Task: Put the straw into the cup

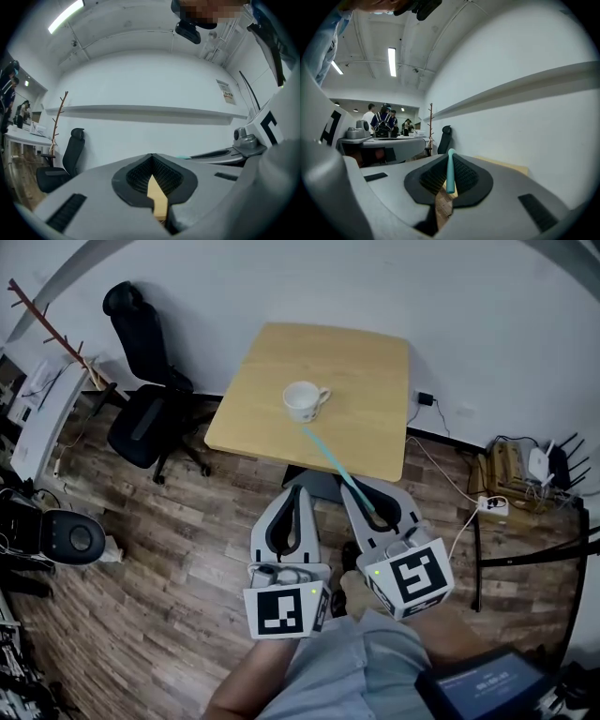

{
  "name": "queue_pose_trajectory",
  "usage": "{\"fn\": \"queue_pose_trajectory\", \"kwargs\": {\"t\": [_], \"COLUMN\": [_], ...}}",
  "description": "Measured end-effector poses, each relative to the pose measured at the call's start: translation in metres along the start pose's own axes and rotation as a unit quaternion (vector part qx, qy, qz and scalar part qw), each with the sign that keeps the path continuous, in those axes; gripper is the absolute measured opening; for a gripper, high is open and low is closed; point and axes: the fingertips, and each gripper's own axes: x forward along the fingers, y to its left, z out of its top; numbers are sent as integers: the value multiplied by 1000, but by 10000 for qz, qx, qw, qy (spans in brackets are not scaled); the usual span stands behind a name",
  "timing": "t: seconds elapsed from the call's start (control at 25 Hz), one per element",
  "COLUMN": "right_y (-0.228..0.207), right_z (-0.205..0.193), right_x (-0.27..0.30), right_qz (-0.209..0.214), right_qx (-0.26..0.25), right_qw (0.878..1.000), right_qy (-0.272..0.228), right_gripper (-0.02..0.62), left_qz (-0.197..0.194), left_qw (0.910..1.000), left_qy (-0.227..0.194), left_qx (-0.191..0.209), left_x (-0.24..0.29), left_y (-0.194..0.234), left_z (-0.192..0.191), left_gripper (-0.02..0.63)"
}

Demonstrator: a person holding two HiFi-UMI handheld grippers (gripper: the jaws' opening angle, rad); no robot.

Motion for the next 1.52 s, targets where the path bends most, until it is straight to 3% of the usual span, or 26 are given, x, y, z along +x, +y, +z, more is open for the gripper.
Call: {"fn": "queue_pose_trajectory", "kwargs": {"t": [0.4,0.68,0.96,1.52], "right_y": [-56,-94,-106,-122], "right_z": [-20,0,35,38], "right_x": [63,102,128,176], "right_qz": [86,284,528,262], "right_qx": [258,278,76,36], "right_qw": [9994,9992,9976,9992], "right_qy": [202,-24,-447,-301], "right_gripper": [15,15,15,15], "left_qz": [34,196,380,115], "left_qw": [9995,9992,9979,9991], "left_qy": [298,221,-205,-161], "left_qx": [50,274,473,387], "left_x": [81,131,157,197], "left_y": [19,26,33,65], "left_z": [-22,-7,25,21], "left_gripper": [-3,-3,-3,-3]}}
